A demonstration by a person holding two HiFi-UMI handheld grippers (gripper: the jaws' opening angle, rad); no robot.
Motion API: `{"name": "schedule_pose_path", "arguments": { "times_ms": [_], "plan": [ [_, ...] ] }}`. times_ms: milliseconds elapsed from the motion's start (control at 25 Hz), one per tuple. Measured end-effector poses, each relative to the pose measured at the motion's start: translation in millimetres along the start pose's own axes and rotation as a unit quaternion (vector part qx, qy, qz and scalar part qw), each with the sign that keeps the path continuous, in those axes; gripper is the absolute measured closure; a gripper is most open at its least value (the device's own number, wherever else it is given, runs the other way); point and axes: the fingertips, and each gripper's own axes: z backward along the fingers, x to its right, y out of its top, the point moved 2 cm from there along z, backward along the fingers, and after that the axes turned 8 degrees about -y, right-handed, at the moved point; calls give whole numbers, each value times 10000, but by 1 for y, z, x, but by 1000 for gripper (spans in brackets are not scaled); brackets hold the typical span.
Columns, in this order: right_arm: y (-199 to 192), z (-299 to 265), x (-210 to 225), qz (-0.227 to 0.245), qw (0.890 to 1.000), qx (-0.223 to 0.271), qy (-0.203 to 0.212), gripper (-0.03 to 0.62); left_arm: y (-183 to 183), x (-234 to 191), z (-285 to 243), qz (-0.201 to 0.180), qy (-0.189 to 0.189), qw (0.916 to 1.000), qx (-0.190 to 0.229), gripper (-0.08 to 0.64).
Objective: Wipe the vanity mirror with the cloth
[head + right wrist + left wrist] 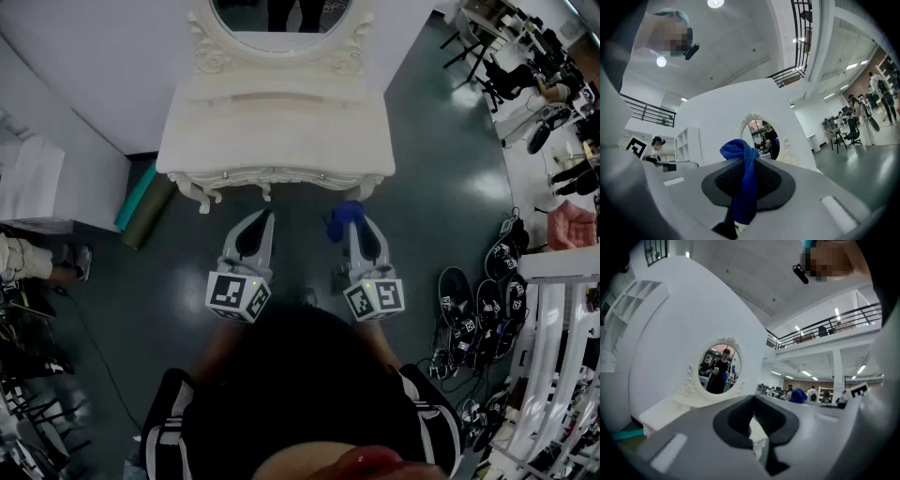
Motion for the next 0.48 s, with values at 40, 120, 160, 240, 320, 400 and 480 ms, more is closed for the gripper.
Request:
{"name": "schedule_pose_path", "arguments": {
  "times_ms": [40, 120, 160, 240, 320, 400, 480],
  "plan": [
    [1, 0, -2, 14, 10000, -12, -4, 534, 0, -1, 1, 8, -13, 10000, -3, 549],
    [1, 0, -6, 34, 10000, -33, -7, 534, -1, -2, 3, 27, -29, 10000, -6, 549],
    [1, 0, -8, 39, 10000, -46, -6, 534, -2, -3, 3, 34, -29, 10000, -5, 549],
    [0, -1, -9, 51, 10000, -68, 0, 534, -1, -5, 4, 35, -23, 10000, 0, 549],
    [0, -2, -12, 83, 9999, -83, 21, 534, 1, -5, 5, 34, -23, 10000, 7, 549],
    [2, -1, -15, 125, 9999, -105, 39, 534, 2, -6, 7, 46, -14, 10000, 16, 549],
    [1, -1, -15, 87, 9999, -82, 36, 534, 1, -8, 9, 75, -1, 10000, 17, 549]
  ]
}}
